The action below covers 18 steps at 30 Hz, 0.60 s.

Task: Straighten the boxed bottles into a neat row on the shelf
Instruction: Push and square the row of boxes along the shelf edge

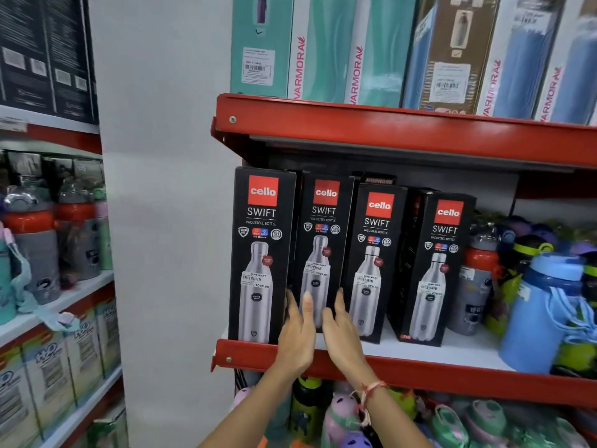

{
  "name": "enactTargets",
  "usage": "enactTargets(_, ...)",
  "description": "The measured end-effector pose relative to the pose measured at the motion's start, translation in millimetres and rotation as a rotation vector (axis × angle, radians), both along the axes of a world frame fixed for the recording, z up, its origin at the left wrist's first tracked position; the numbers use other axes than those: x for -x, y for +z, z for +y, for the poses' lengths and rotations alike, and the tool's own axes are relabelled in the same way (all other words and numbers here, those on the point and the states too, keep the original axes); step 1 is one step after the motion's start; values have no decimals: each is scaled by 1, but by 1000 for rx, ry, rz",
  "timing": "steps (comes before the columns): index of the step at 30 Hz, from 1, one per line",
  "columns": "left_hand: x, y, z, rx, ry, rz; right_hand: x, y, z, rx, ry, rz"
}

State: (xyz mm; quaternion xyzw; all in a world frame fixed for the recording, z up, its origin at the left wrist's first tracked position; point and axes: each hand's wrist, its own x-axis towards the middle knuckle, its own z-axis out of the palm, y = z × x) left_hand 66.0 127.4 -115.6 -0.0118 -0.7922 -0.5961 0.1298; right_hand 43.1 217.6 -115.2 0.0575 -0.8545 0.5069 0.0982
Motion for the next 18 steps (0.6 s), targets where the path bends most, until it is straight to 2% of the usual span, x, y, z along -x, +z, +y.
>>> enactTargets(6,-11,-3,2,-5,5,-6,-4,-3,18,66,53,-43)
enactTargets(11,-21,4,23,13,21,103,-11,-4,17,85,78,-30)
enactTargets(18,-15,5,11,-52,56,21,-4,5,4,118,98,-121)
